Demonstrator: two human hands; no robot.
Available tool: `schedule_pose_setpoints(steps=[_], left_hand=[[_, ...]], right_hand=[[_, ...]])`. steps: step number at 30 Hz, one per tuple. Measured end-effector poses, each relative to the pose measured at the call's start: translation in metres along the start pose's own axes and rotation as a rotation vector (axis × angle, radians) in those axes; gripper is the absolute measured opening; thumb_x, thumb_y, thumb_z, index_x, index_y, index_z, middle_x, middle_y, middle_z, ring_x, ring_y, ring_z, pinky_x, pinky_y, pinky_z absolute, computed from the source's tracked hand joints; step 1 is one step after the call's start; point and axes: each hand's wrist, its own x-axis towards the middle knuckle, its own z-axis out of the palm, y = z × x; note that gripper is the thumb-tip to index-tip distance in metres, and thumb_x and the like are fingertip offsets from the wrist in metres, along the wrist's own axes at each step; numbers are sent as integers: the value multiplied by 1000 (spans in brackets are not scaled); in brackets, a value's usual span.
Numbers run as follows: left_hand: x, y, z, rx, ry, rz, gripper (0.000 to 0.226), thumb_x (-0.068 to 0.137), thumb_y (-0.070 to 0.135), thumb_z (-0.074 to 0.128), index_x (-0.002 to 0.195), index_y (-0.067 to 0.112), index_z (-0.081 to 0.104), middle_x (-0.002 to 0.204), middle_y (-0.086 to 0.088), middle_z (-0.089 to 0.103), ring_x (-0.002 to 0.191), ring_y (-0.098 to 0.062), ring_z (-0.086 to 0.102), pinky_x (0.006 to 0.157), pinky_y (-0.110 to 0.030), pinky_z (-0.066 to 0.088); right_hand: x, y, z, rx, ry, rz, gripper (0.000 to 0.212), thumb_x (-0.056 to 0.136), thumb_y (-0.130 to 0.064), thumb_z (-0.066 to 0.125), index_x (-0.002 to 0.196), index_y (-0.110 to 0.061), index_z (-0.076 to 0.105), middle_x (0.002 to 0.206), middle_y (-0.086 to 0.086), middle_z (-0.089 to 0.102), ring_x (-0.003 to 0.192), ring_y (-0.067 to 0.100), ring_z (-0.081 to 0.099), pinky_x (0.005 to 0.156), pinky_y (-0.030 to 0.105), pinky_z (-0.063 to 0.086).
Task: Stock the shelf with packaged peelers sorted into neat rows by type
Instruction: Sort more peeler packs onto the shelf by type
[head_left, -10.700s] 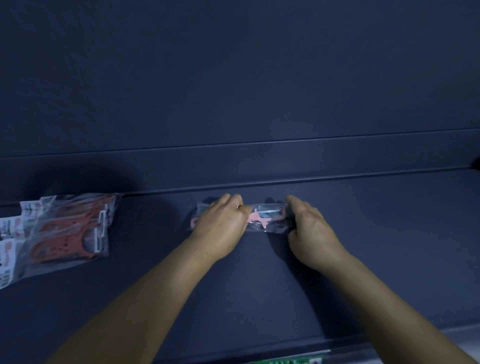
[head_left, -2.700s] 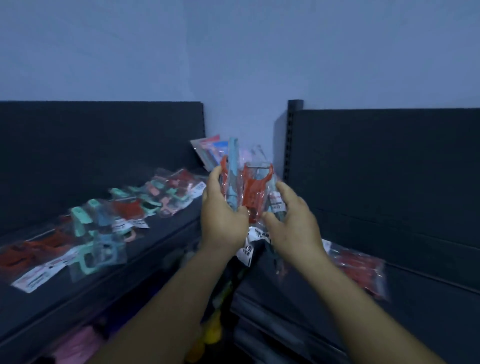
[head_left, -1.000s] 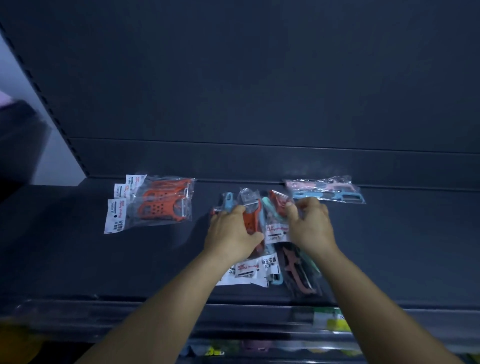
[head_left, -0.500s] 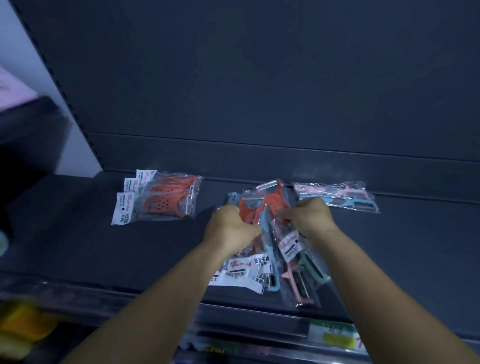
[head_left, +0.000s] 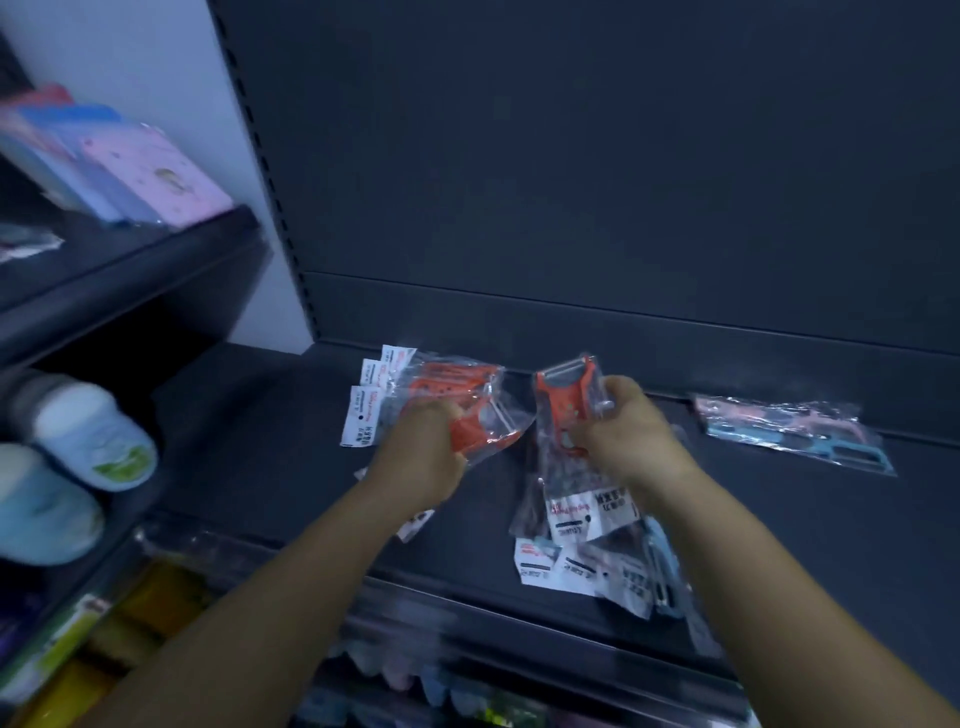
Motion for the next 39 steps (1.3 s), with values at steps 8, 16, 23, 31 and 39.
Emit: schedule_pose_setpoints(steps=[8, 16, 23, 31, 39], left_hand=[[26, -68, -4, 144, -90, 241, 53, 85, 0, 57, 135, 16, 51, 128, -3, 52, 121, -21, 43, 102, -26, 38], [52, -79, -4, 221, -147, 393, 63, 89, 13, 59, 146, 22, 35, 138, 0, 43, 130, -20, 31, 113, -28, 24], [26, -62, -18, -396, -202, 173, 28, 96, 27, 52, 123, 21, 58, 116, 3, 65, 102, -12, 61, 85, -23, 47], [34, -88, -42, -152, -238, 175, 38, 98, 6, 40, 126, 25, 57, 102, -6, 67, 54, -2, 52, 42, -6, 34], [35, -92, -27, 227, -128, 351, 47, 91, 1, 48, 131, 25, 53, 123, 2, 50, 114, -19, 47, 94, -33, 45]], right_hand=[[-2, -11, 57, -40, 134, 51, 19, 92, -24, 53, 109, -23, 48, 102, 2, 64, 90, 24, 65, 86, 42, 53], [-11, -11, 88, 61, 241, 151, 20, 90, -18, 56, 108, -14, 48, 95, 6, 64, 77, 19, 62, 64, 32, 49], [-20, -24, 132, 413, 209, 169, 13, 91, -18, 57, 99, -8, 55, 86, 7, 67, 74, 22, 63, 71, 38, 54], [-13, -15, 130, 251, 265, 162, 20, 85, -27, 62, 103, -21, 53, 103, 4, 67, 89, 21, 63, 92, 43, 52], [-20, 0, 131, -357, 203, 117, 24, 87, -31, 61, 78, -9, 63, 69, 2, 61, 68, 22, 57, 58, 25, 38]])
